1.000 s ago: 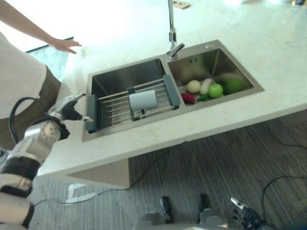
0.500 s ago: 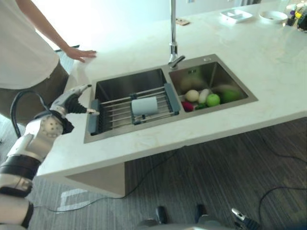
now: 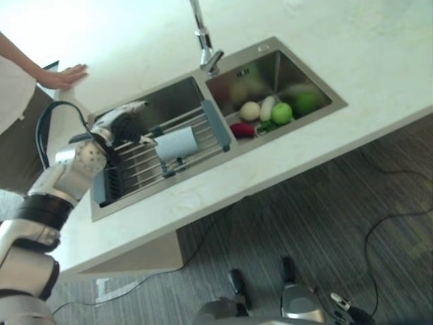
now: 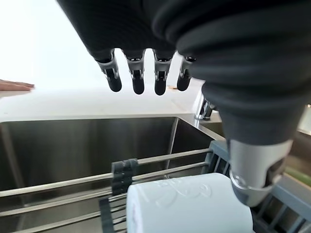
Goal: Place the dishes in the dishwasher.
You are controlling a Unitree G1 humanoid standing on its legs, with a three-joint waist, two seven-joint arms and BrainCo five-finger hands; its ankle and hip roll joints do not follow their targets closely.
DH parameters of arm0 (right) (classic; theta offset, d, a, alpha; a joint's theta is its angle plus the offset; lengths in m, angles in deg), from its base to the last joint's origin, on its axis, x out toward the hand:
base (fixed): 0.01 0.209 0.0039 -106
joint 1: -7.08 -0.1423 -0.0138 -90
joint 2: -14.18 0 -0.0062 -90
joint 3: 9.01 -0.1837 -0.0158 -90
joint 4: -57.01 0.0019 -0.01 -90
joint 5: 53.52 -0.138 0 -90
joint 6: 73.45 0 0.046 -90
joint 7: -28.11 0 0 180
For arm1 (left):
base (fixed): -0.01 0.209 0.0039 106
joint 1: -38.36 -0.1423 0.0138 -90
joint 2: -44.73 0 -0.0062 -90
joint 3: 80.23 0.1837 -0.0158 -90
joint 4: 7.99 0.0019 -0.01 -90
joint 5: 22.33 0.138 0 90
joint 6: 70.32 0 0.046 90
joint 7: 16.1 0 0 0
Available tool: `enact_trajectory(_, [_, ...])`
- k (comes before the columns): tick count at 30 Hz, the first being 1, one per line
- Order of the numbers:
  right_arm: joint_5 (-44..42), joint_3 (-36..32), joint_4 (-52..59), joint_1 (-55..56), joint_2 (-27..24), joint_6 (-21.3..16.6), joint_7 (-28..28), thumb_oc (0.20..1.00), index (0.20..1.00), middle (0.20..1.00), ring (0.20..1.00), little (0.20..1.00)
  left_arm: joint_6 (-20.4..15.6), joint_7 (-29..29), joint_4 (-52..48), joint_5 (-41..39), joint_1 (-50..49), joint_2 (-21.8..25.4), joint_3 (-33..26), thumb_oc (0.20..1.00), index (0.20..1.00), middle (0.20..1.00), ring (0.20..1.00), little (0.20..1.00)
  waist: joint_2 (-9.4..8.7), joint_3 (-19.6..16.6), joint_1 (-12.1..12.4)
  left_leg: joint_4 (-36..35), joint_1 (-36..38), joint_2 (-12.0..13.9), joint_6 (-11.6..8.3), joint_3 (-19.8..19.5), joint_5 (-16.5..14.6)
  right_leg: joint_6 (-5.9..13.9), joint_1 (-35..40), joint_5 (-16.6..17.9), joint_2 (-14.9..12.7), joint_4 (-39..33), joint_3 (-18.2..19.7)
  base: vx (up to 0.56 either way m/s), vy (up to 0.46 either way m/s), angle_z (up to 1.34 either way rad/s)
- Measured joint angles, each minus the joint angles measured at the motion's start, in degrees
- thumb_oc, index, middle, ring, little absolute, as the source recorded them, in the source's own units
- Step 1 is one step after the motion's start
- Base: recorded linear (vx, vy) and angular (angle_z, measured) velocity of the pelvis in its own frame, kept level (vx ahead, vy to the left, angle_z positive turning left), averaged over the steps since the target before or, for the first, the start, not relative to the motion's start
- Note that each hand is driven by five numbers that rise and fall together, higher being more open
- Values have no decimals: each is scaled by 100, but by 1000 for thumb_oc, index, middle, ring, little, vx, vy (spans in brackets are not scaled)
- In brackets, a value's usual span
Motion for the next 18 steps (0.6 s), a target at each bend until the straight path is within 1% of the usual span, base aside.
enact_trajectory(2, [-3, 3, 55, -9, -3, -7, -22, 1000, 1000, 1000, 1000, 1000, 1, -12, -9, -3, 11, -37, 120, 1000, 1000, 1000, 1000, 1000, 6, 104, -40, 31, -36, 8, -2, 7, -1, -4, -50, 4, 11, 0, 18, -34, 22, -8])
enact_trajectory(4, [-4, 1, 171, -31, -4, -7, -18, 1000, 1000, 1000, 1000, 1000, 14, -31, 1, -2, 51, -38, 121, 1000, 1000, 1000, 1000, 1000, -2, 217, -40, 33, -45, 6, -2, 21, -1, -3, -65, 8, 10, 1, 31, -28, 35, -4])
enact_trajectory(7, [-6, 4, 268, -62, -3, -3, -11, 1000, 1000, 1000, 1000, 1000, 79, -36, 0, -2, 56, -69, 121, 1000, 1000, 1000, 1000, 1000, -19, 270, -39, 33, -47, 4, -5, 43, -4, -1, -74, 7, 5, 1, 45, -43, 39, -3])
enact_trajectory(10, [-7, 3, 325, -211, -41, -7, 0, 1000, 1000, 1000, 1000, 1000, 135, -21, 28, -2, 80, -90, 124, 1000, 1000, 1000, 1000, 1000, 8, 464, -37, 33, -151, -2, -6, 95, -1, 10, -199, 29, -4, 1, 77, -50, 21, -6])
enact_trajectory(18, [-10, 5, 332, -284, -58, -29, 69, 1000, 1000, 1000, 1000, 1000, 112, 25, 151, -2, 90, -152, 126, 1000, 1000, 1000, 1000, 1000, -5, 537, -34, 33, -194, -4, -6, 123, 11, 8, -252, 70, -8, 1, 89, -3, 1, -2])
